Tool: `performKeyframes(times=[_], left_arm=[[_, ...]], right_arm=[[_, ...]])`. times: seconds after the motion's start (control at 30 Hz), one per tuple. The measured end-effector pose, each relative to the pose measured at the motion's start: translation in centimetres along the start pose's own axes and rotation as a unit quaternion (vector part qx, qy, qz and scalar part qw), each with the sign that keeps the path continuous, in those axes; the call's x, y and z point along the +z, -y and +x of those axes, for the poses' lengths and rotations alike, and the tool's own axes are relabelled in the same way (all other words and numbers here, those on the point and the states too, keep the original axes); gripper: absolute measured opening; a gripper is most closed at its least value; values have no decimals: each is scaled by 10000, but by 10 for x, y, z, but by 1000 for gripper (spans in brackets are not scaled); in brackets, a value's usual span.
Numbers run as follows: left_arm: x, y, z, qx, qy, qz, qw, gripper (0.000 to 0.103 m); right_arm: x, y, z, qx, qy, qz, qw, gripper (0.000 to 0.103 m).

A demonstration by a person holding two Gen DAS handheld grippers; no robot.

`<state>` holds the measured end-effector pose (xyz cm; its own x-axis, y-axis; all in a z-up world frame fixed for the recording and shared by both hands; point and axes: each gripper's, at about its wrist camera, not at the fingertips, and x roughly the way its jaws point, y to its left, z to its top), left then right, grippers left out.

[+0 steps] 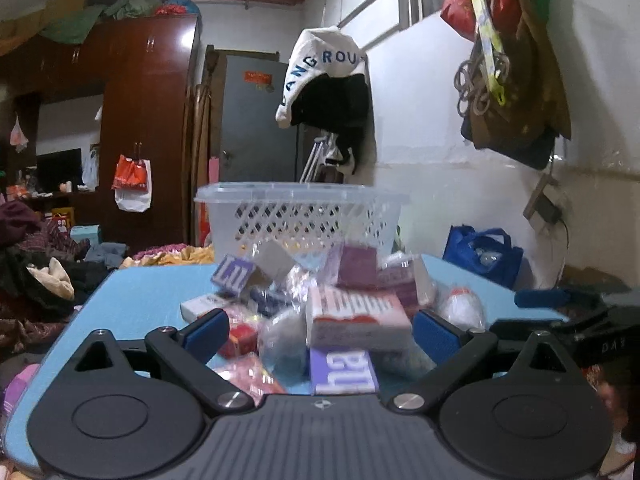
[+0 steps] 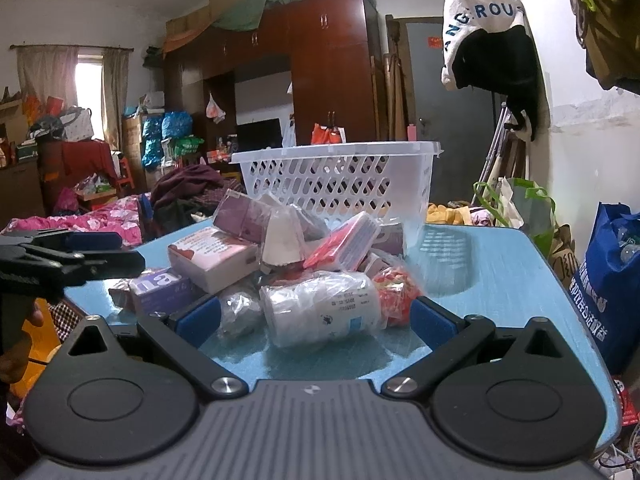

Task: Organize objects
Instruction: 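Grasp a purple packet with the left gripper while the right grasps a white packet, then carry both packets over the white basket and open both grippers to drop them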

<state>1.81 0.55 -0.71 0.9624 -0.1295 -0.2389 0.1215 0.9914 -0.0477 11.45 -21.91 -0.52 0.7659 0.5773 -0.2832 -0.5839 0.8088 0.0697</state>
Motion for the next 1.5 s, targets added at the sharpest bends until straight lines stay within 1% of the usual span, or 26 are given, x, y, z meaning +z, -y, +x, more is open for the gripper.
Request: performKeyframes(times=[0.07, 0.17, 0.3, 0.33, 0.37, 0.4, 0.43, 0.5, 0.57, 0.63, 0.67, 0.7, 0.77, 0.87, 1.0, 1.1, 1.23, 1.4, 1.5], left_arm=[[10, 1, 7, -124, -3, -32, 9999, 100], [30, 3, 27, -230, -92, -6, 9997, 100], [44, 8, 59, -319, -414, 47, 9986, 95], [45, 9, 65, -322, -494, 58, 9982, 94], [45, 9, 70, -312, -544, 57, 9980, 92], [45, 9, 74, -279, -575, 55, 9979, 90], [45, 8, 77, -251, -602, 37, 9979, 89], [42, 7, 81, -259, -649, 11, 9976, 86], [41, 8, 83, -246, -690, 51, 9973, 83], [39, 11, 86, -178, -747, 129, 9970, 74], [38, 10, 88, -203, -759, 133, 9968, 65], [38, 10, 89, -295, -771, 80, 9966, 59], [38, 10, 90, -435, -798, -3, 9959, 53], [37, 19, 89, -399, -764, 187, 9961, 45], [37, 18, 81, -219, -557, 243, 9979, 44], [43, 7, 71, -308, -335, 105, 9989, 43], [54, -5, 58, -321, -14, -14, 9995, 43], [71, -19, 56, -388, 168, -172, 9990, 43], [91, -25, 63, -435, 236, -252, 9985, 43]], right_arm=[[2, 0, 1, 15, 38, 4, 10000, 102], [10, -5, 7, -5, 73, -112, 9999, 95], [24, -19, 26, -35, 38, -391, 9992, 84], [27, -21, 31, -28, 19, -418, 9991, 83], [30, -24, 36, -22, 6, -433, 9991, 79], [32, -26, 41, -18, -30, -454, 9990, 73], [33, -27, 47, -28, -78, -477, 9988, 70], [33, -29, 55, -6, -187, -500, 9986, 59], [34, -30, 61, 35, -237, -502, 9985, 53], [34, -29, 61, 19, -252, -512, 9984, 44], [33, -29, 61, 5, -279, -500, 9984, 35], [32, -28, 59, 15, -262, -490, 9985, 35], [30, -26, 54, 24, -243, -492, 9985, 35], [30, -26, 51, 30, -202, -458, 9987, 35], [34, -21, 48, 7, -114, -330, 9994, 35], [36, -19, 43, -1, -28, -257, 9997, 35], [42, -17, 35, -10, 124, -224, 9997, 35], [59, -18, 31, -30, 315, -256, 9992, 35], [78, -18, 35, -7, 396, -280, 9988, 35]])
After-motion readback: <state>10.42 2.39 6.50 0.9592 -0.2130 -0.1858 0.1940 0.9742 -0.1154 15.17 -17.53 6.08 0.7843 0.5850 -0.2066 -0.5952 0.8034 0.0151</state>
